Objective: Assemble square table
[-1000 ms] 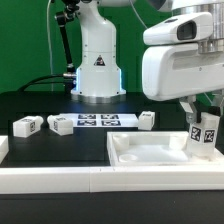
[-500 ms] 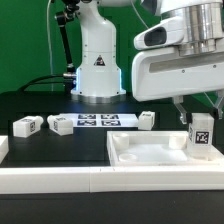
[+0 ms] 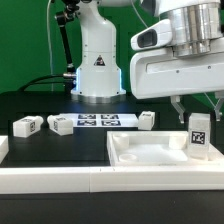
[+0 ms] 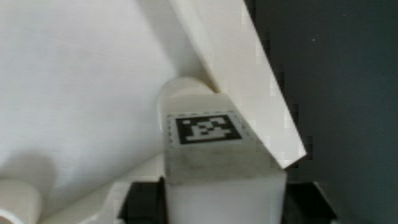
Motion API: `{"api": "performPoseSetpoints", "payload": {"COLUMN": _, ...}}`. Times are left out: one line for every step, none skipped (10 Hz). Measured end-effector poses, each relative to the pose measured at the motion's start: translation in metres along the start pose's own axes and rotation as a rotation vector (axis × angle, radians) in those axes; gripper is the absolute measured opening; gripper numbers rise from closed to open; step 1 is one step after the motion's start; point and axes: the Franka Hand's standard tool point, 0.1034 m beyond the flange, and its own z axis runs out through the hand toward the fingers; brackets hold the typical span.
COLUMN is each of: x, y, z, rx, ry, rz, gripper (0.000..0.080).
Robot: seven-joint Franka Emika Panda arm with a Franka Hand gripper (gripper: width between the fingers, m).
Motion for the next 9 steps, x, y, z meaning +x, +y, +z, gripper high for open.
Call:
{"api": "performPoseSetpoints", "payload": {"x": -0.0001, "y": 0.0004, "z": 0.0, "rx": 0.0, "ry": -0.003, "rz": 0.087, "gripper": 0.0298}}
{"api": "performPoseSetpoints", "payload": {"x": -0.0003, "y": 0.0004, "z": 0.0002, "rx": 0.0, "ry": -0.005, "rz": 0.162, "gripper": 0.0298}}
{"api": "performPoseSetpoints", "payload": {"x": -0.001, "y": 0.0002, "z": 0.0003, "rx": 0.003, "ry": -0.009, "rz": 0.228, "gripper": 0.0298}}
{"api": "performPoseSetpoints", "payload": {"x": -0.002, "y": -0.0007, "z": 0.0004, "rx": 0.01, "ry": -0.018, "rz": 0.34, "gripper": 0.0298}}
{"api": "performPoseSetpoints", "payload": {"x": -0.0033, "y": -0.0019, "z": 0.0006, "rx": 0.014, "ry": -0.023, "rz": 0.416, "gripper": 0.0297}}
{"api": "performPoseSetpoints", "payload": {"x": -0.003, "y": -0.0016, "z": 0.0006, "rx": 0.016, "ry": -0.025, "rz": 0.435, "gripper": 0.0297}}
{"api": "performPoseSetpoints", "payload": {"x": -0.0031, "y": -0.0019, "z": 0.0007, "rx": 0.023, "ry": -0.032, "rz": 0.483, "gripper": 0.0297}}
{"api": "performPoseSetpoints", "payload": {"x": -0.0037, "y": -0.0026, "z": 0.0008, "rx": 0.025, "ry": -0.035, "rz": 0.509, "gripper": 0.0297}}
{"api": "performPoseSetpoints", "payload": {"x": -0.0038, "y": -0.0026, "z": 0.0008, "rx": 0.026, "ry": -0.035, "rz": 0.494, "gripper": 0.0375}}
